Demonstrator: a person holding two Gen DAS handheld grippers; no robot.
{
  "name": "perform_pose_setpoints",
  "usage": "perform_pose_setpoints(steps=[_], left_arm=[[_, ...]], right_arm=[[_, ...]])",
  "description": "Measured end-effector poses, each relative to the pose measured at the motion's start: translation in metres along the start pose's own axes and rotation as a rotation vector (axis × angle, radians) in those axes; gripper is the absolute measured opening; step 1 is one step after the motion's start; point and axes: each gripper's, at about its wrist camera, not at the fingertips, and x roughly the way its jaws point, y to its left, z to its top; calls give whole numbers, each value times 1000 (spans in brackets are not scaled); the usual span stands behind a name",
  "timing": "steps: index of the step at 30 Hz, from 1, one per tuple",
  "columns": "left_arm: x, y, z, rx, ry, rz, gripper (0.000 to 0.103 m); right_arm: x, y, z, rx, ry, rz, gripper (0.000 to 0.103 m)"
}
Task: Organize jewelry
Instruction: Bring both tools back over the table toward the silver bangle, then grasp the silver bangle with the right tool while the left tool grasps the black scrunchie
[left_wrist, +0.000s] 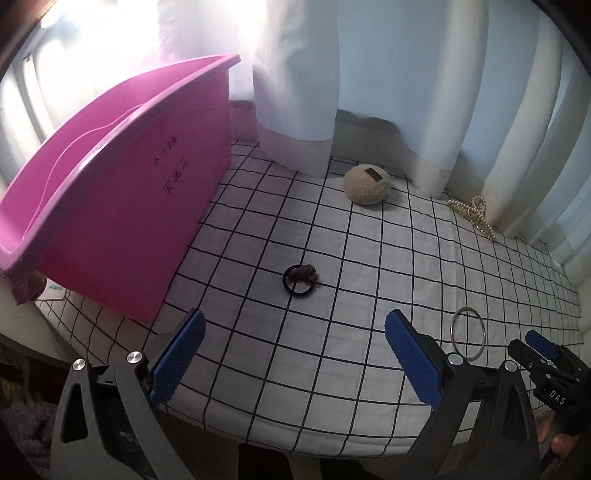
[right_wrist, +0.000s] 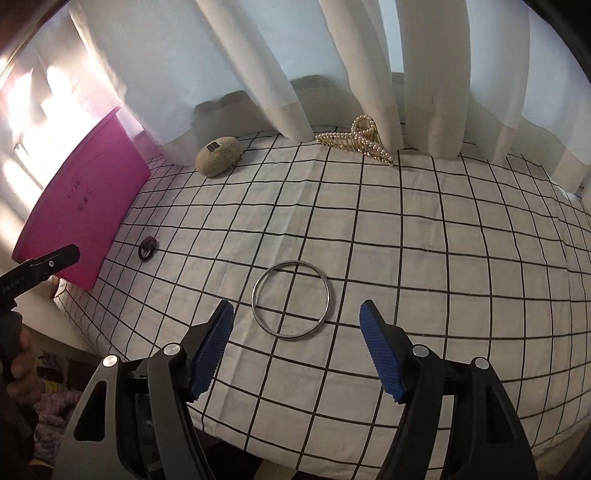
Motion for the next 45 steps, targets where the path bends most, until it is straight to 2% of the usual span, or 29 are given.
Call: perform_pose_setpoints(steps=[5, 10, 13, 19, 23, 28, 34, 45], left_arm=[[34, 7, 0, 134, 17, -63, 96], [59, 16, -1, 196, 22, -118, 96], [68, 18, -5, 215, 21, -137, 96], [79, 22, -10, 182, 11, -163, 96], [82, 22, -15, 170, -40, -165, 96], [87, 18, -20, 185, -100, -152, 96], [99, 19, -16, 155, -86, -155, 96], [106, 23, -9, 138, -85, -155, 96]], right_arm=[[7, 13, -24, 125, -41, -76, 68], [16, 28, -40, 226, -98, -140, 68], [20, 34, -44, 243, -116, -171, 68], [32, 30, -50, 250, -144, -186, 68], [38, 29, -54, 239, -192, -199, 69], [50, 32, -49, 206, -203, -222, 73], [59, 34, -40, 174, -210, -233, 79], [72, 37, -25, 119, -168, -316, 85]])
